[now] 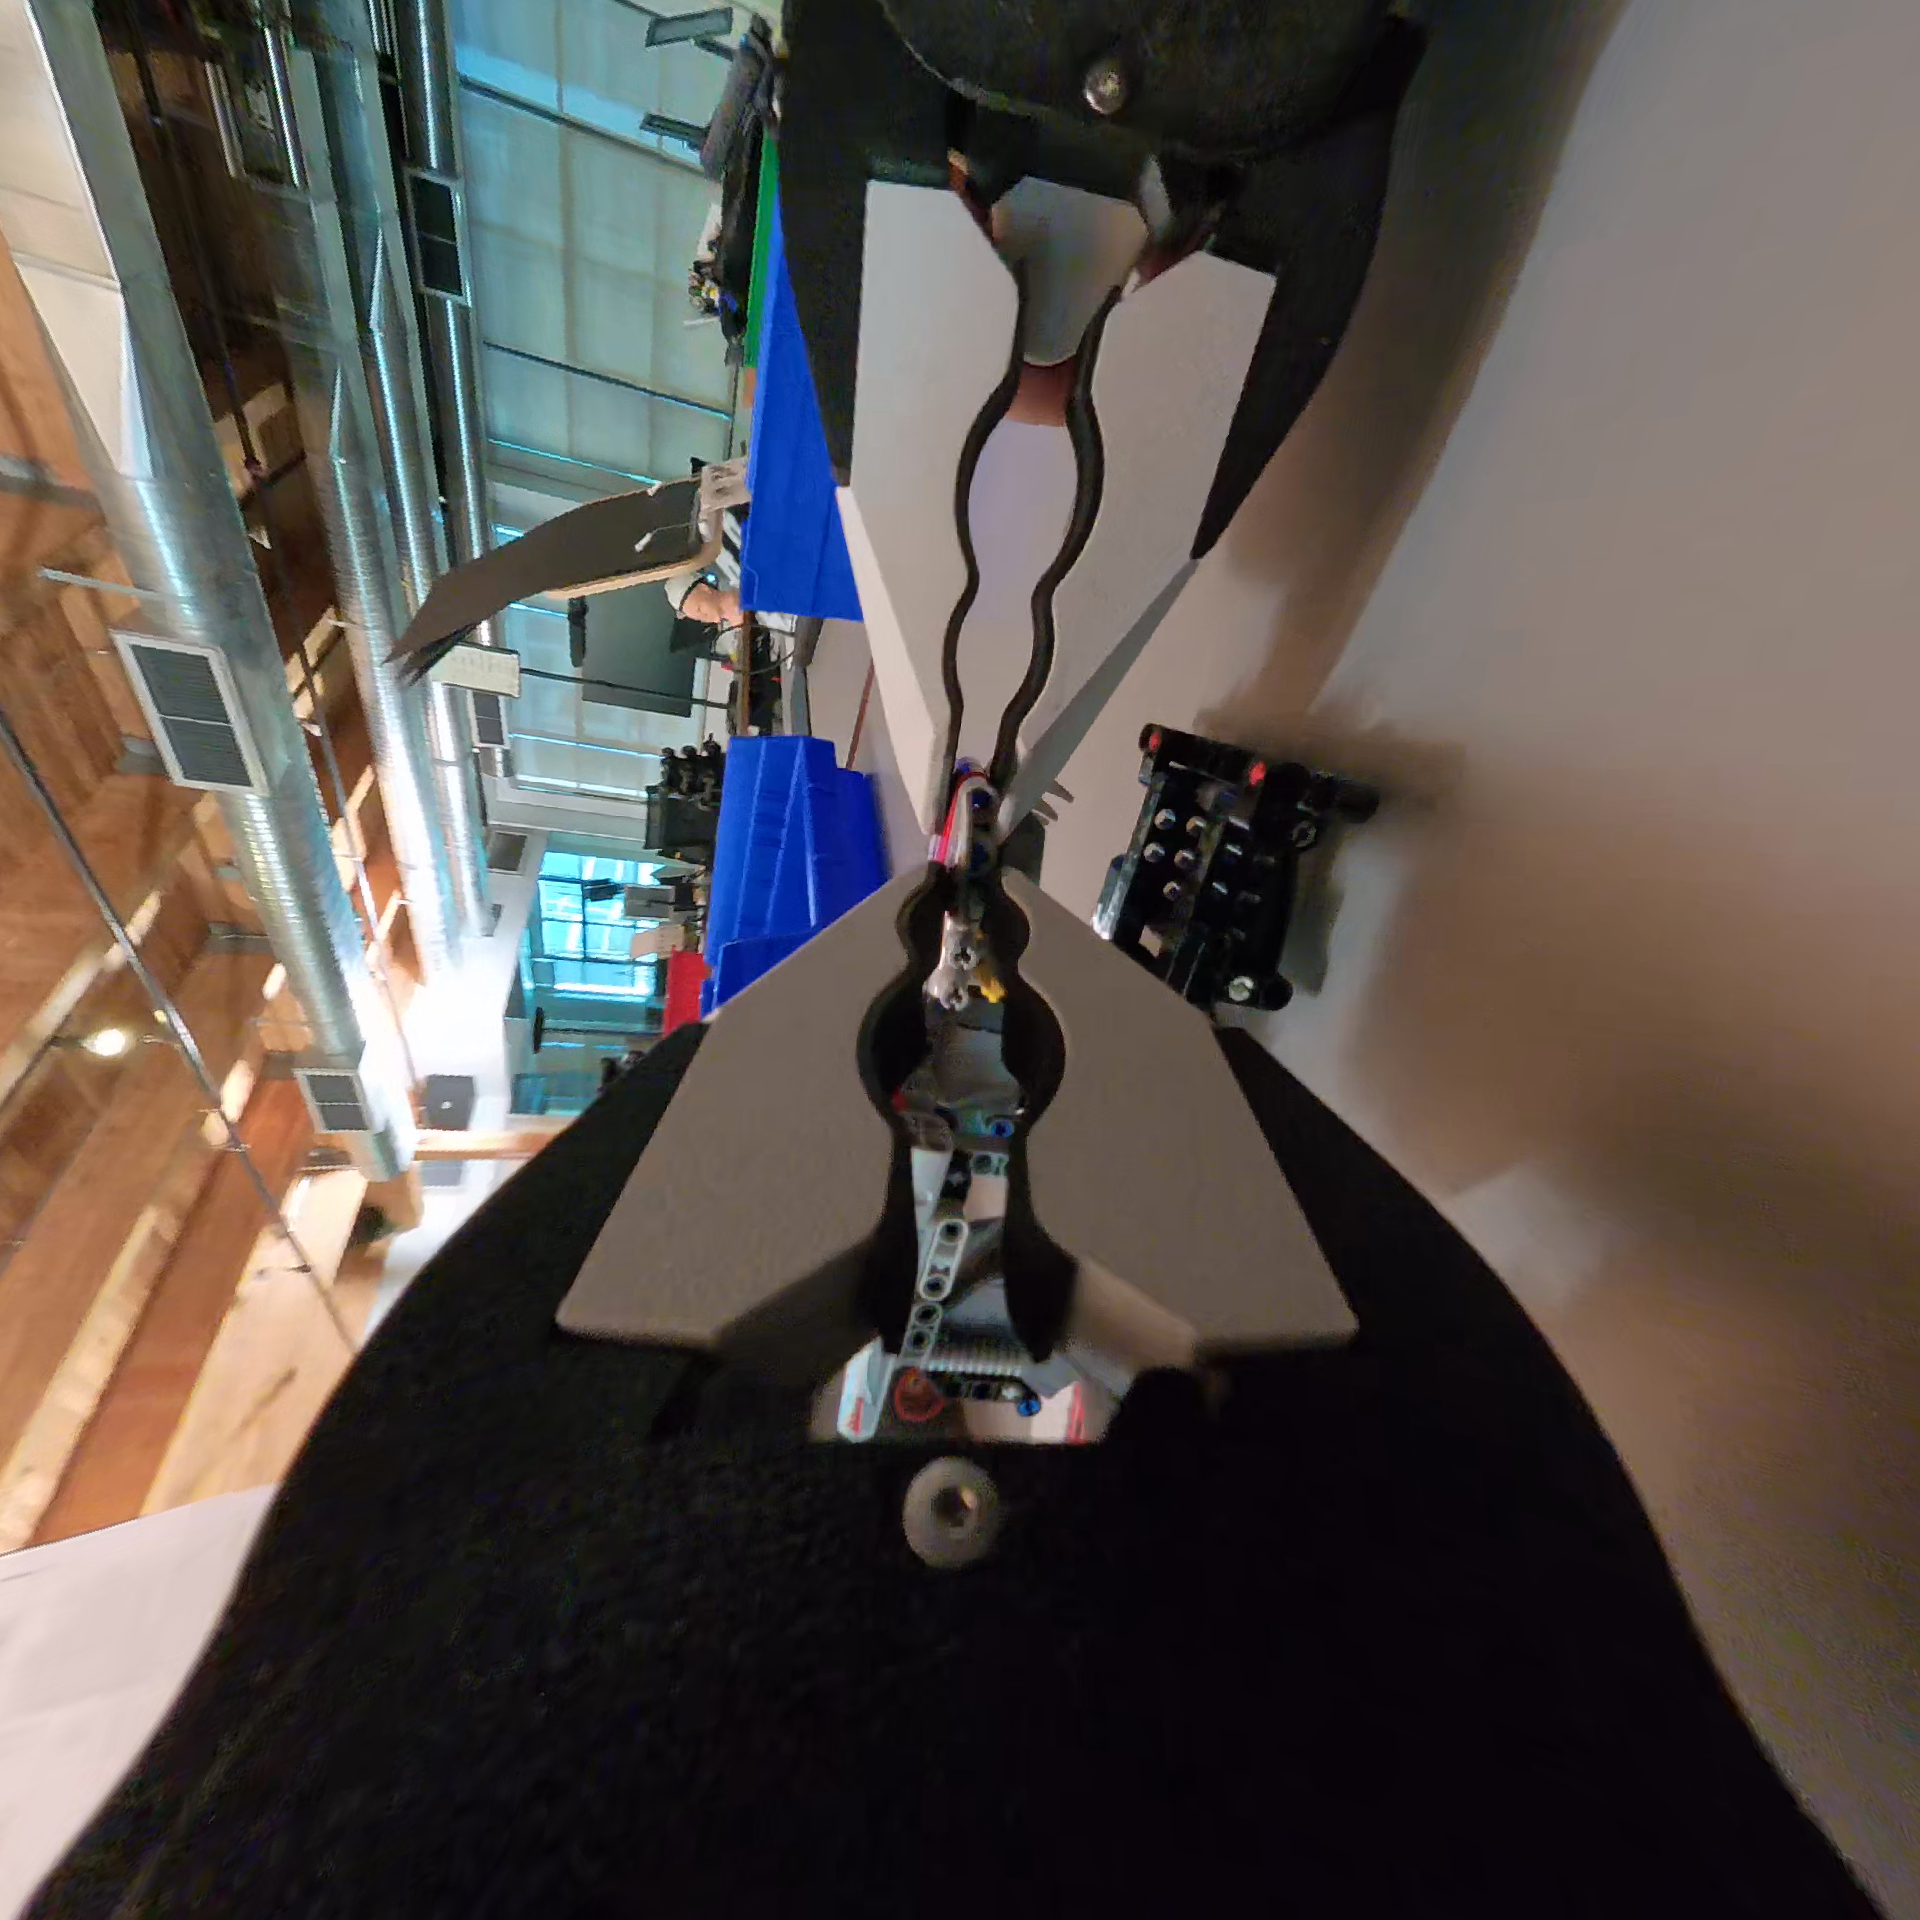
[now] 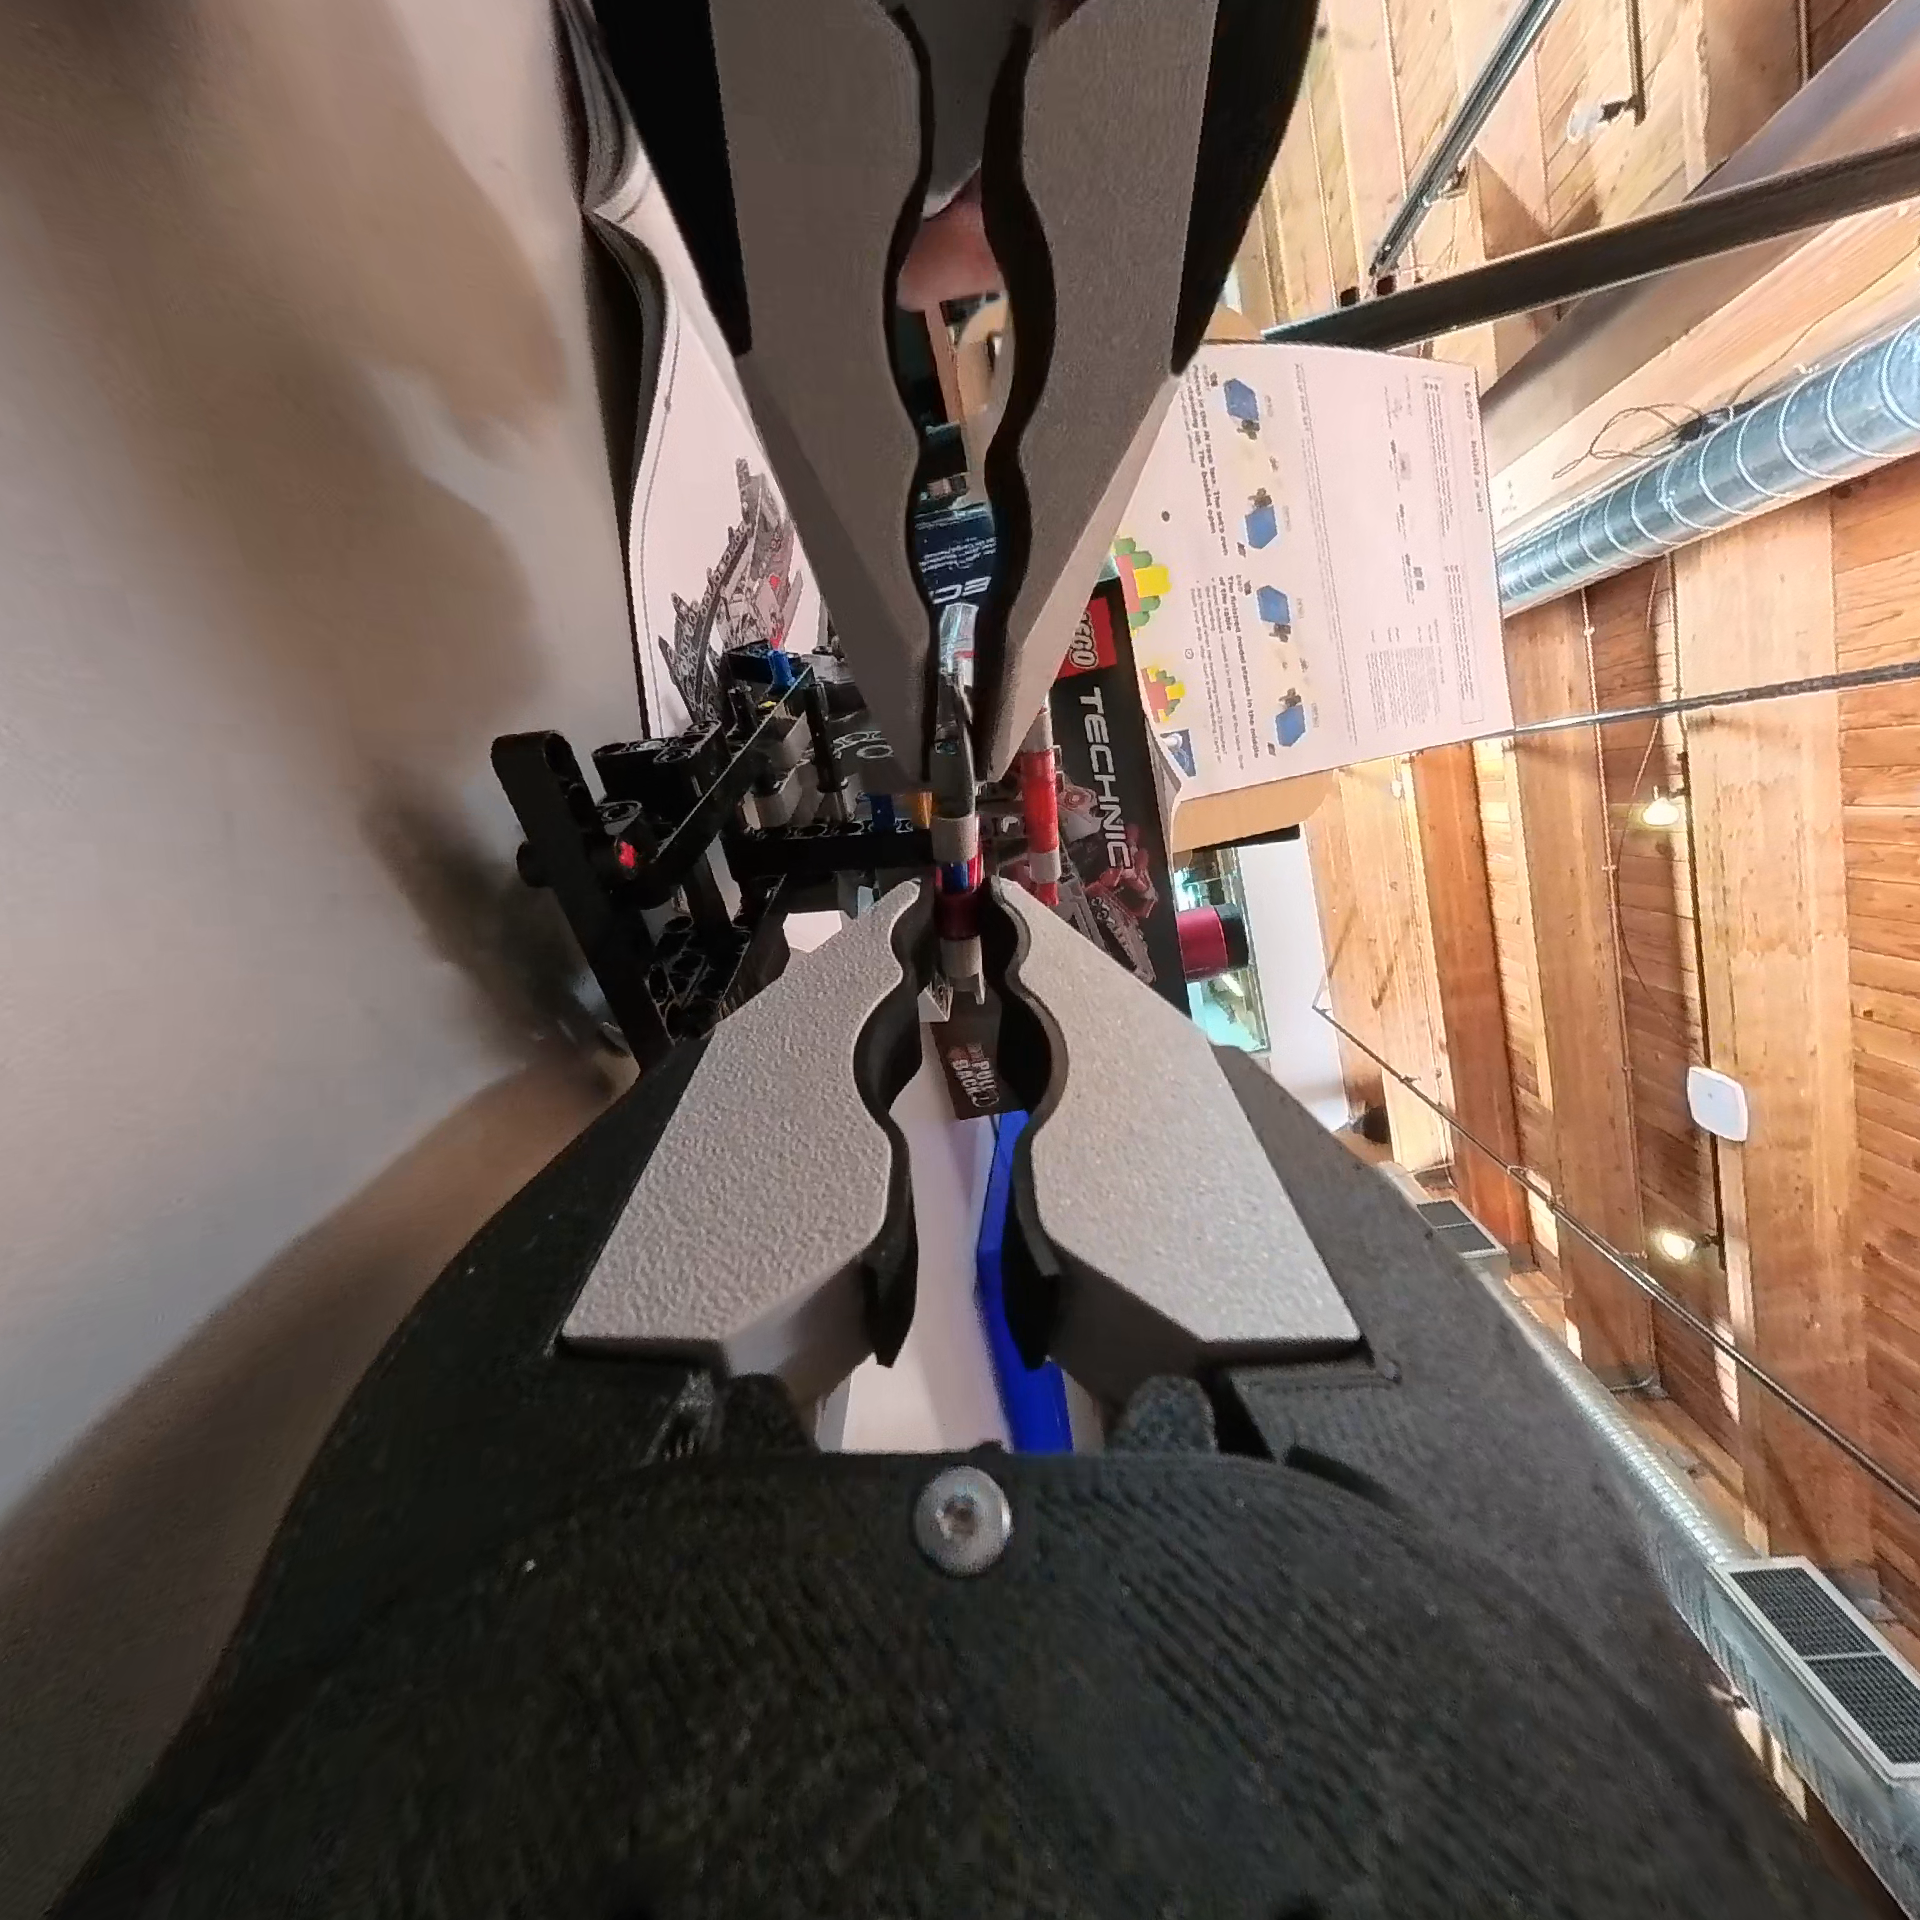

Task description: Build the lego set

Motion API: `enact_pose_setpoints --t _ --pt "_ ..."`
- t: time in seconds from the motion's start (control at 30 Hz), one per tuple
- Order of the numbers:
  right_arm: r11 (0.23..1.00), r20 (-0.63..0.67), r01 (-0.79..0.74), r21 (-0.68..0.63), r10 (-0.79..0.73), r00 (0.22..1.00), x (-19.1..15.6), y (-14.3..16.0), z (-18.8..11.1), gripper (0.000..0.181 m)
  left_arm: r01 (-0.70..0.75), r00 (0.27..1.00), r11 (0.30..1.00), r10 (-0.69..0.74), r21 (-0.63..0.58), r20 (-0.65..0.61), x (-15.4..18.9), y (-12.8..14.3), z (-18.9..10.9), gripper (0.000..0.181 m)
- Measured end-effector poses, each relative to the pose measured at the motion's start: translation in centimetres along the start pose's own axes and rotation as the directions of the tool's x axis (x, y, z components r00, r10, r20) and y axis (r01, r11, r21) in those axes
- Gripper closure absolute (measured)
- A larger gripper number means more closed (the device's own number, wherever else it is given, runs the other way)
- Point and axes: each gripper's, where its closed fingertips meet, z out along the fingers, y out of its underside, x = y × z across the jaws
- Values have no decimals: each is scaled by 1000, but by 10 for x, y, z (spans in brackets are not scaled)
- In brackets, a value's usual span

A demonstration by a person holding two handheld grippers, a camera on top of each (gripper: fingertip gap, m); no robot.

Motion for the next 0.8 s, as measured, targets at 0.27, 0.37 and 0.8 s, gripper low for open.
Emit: enact_pose_setpoints --t 0.27,0.37,0.8 --pt "1000 1 -9 -9 9 1000 0 -1 0 175 -19 998 1000 19 -2 -61 1 0 -1 178" --pt "998 7 -54 -14 54 998 1 0 0 175 -53 995 996 47 -68 -87 0 1 1 178" --pt "958 33 -285 -20 286 958 7 13 2 175 -1 969 995 -23 -99 -245 -8 3 12 177"
